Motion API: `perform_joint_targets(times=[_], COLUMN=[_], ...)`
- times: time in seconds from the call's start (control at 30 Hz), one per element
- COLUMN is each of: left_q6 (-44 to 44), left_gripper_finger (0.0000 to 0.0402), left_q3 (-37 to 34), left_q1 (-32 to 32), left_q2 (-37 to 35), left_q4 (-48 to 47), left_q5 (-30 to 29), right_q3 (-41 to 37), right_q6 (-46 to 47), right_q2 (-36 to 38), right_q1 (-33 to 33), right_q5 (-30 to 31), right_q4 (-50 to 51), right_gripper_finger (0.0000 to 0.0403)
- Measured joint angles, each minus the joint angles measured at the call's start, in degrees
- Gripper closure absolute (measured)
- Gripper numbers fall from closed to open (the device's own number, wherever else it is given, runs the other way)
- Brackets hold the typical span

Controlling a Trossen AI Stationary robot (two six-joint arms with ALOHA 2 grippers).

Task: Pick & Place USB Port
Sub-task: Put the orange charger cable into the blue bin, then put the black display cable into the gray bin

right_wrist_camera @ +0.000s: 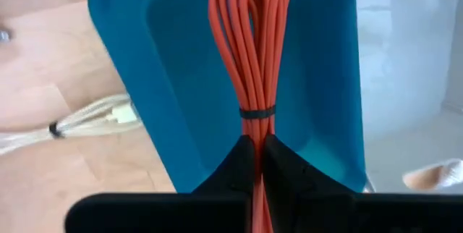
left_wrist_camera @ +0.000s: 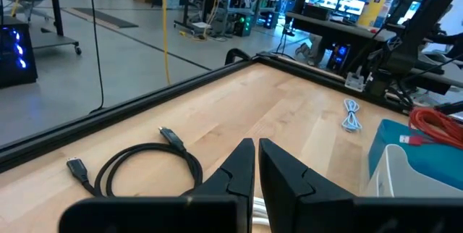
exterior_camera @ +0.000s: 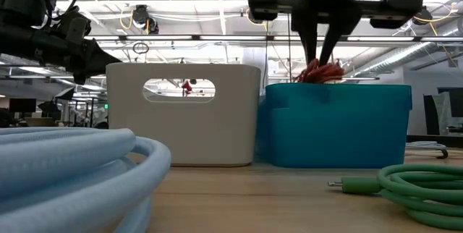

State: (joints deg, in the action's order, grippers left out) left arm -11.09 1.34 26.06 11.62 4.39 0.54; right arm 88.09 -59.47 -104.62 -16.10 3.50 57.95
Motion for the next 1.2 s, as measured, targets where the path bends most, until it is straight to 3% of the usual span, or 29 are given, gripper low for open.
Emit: perform_joint_targets(times=[0.4, 0.57, 0.83, 0.9, 1.1, 1.2], left_q6=[-0.1, -0.1, 0.1, 0.1, 0.9, 1.0], left_gripper_finger=[0.0378, 0.0378, 0.0378, 0.0378, 0.0378, 0.0378], left_q3=[0.0, 0.0, 0.0, 0.0, 0.0, 0.1], left_q1=[0.0, 0.0, 0.0, 0.0, 0.0, 0.3], left_q2=[0.0, 0.0, 0.0, 0.0, 0.0, 0.0], left_q4=[0.0, 0.1, 0.1, 0.1, 0.9, 5.2], left_q5=[0.2, 0.9, 0.9, 0.9, 0.9, 2.9], right_q3=[-2.9, -3.0, -3.0, -3.0, -2.8, -2.8], right_q6=[5.0, 13.5, 13.8, 13.8, 12.5, 15.7], right_q2=[0.0, 0.0, 0.0, 0.0, 3.8, 7.0], right_q1=[-0.5, -0.5, -1.3, -1.7, -4.5, -5.8], right_q5=[0.4, 4.8, 6.1, 9.3, 32.0, 35.8], right_q4=[-3.4, -8.9, -9.7, -9.7, -14.7, -21.2], right_gripper_finger=[0.0396, 0.0343, 0.0255, 0.0239, 0.0212, 0.0207])
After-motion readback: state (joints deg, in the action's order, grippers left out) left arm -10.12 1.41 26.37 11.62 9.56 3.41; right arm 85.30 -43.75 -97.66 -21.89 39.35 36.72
